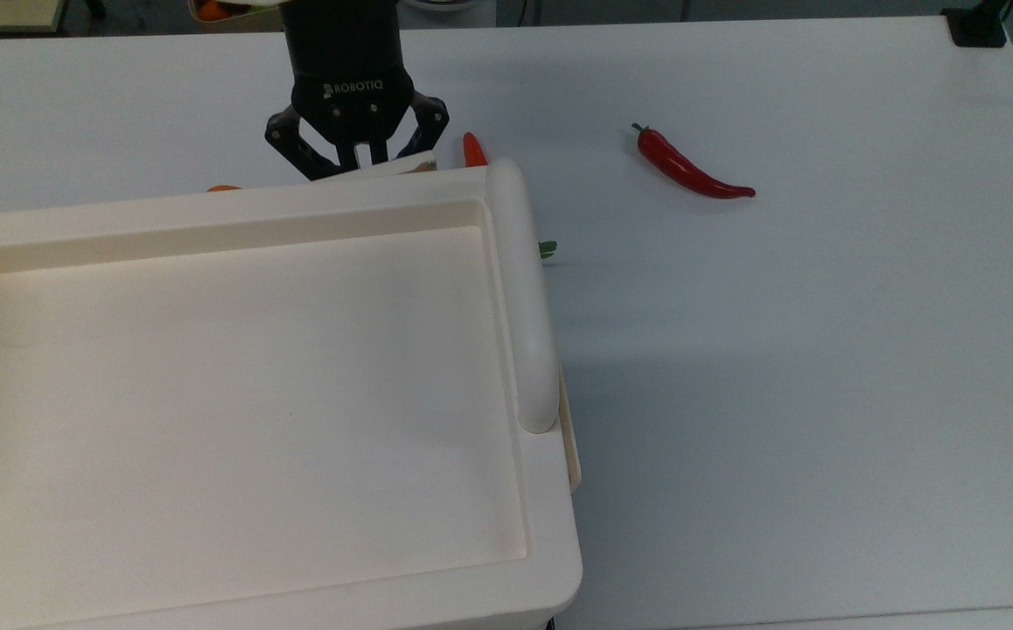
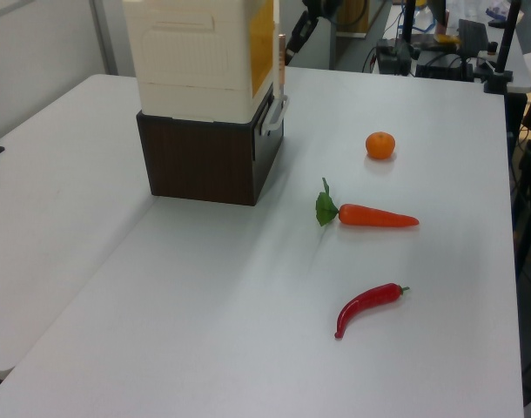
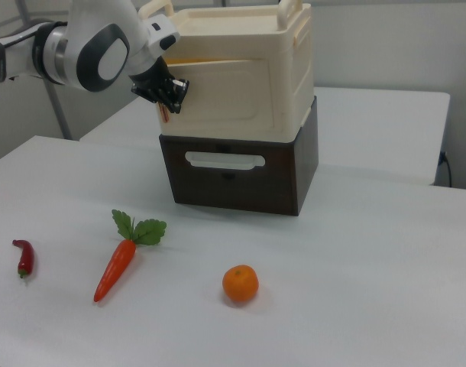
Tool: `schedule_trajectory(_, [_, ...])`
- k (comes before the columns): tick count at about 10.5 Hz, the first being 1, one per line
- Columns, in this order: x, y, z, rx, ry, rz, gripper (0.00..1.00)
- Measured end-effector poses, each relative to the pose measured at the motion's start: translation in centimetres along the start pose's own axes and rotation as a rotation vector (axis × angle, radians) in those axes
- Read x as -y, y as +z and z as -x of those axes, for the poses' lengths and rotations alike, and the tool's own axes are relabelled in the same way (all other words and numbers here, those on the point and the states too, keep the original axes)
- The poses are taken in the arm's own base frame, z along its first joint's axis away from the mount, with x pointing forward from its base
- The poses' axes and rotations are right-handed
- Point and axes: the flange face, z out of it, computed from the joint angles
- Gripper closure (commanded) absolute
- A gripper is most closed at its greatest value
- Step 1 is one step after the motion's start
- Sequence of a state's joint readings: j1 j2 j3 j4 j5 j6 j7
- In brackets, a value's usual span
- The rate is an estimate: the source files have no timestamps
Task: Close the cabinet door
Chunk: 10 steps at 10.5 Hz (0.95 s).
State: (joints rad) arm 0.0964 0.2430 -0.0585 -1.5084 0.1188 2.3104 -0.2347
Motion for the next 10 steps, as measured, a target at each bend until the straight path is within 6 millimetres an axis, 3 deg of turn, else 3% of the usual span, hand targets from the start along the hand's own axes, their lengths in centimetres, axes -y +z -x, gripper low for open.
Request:
schedule_trajectory(6, [1.5,1.2,-1.8,-0.178,0.138,0.015,0.89])
schedule_trajectory(10, [1.5,1.2,-1.8,-0.187,0.154,0.014,0.89])
